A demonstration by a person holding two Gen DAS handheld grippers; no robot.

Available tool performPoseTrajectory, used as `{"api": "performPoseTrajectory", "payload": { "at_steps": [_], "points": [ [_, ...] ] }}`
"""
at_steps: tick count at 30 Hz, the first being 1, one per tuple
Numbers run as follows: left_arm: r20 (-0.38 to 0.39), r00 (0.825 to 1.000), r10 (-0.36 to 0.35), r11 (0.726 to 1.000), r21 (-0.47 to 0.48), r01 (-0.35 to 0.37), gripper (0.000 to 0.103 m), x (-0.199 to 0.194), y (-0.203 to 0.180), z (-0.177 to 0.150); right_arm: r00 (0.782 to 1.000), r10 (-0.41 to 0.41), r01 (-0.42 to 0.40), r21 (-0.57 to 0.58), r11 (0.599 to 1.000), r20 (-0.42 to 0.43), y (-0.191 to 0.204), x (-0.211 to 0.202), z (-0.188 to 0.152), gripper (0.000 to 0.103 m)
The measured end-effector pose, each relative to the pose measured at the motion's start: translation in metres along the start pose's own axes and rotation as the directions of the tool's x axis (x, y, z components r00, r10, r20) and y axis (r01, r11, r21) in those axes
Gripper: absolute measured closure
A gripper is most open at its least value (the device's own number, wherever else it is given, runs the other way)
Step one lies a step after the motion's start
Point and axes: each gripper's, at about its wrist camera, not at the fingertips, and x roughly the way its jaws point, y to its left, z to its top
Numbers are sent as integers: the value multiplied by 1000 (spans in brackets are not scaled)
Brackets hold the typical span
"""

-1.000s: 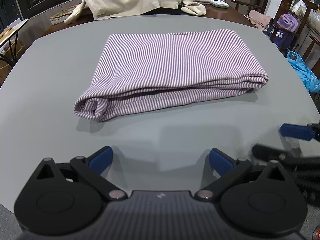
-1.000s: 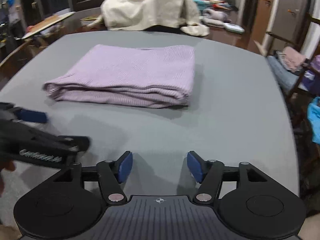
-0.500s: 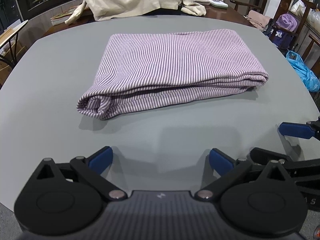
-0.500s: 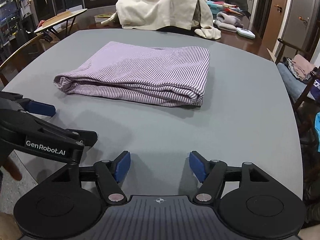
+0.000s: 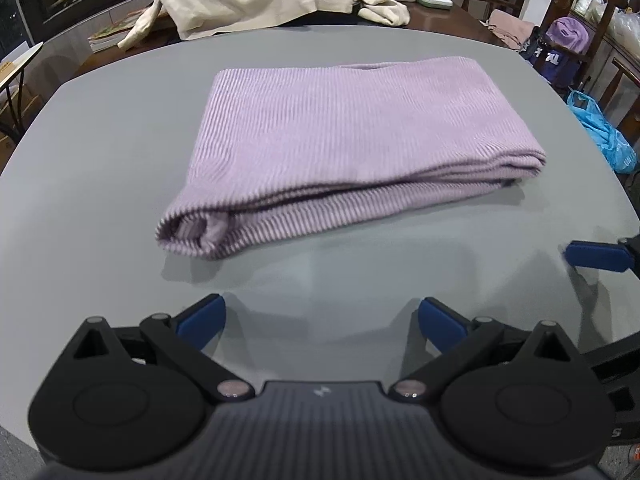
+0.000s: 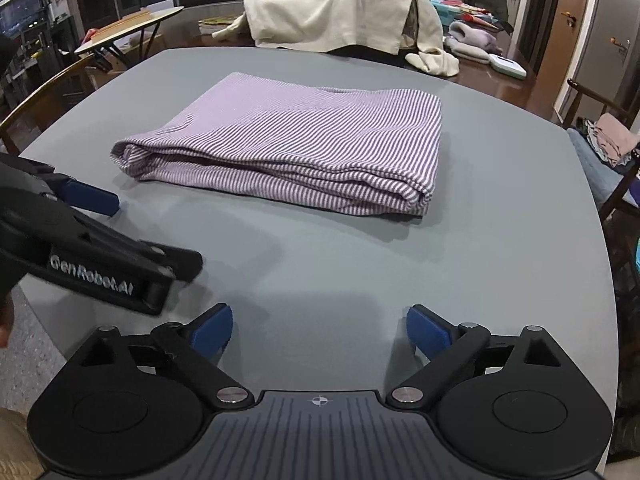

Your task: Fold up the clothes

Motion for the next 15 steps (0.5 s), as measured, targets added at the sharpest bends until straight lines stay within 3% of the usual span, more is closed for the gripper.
{"api": "performPoseTrajectory", "payload": {
  "at_steps": [6,15],
  "points": [
    [-39,999,-2,1000,10,3,0,3,1,8,1000,-25,26,36,999,-8,-4,7,8,0],
    [-13,1000,4,1000,1,-4,0,2,-1,4,999,-43,43,51,998,2,-6,10,12,0]
  ]
}}
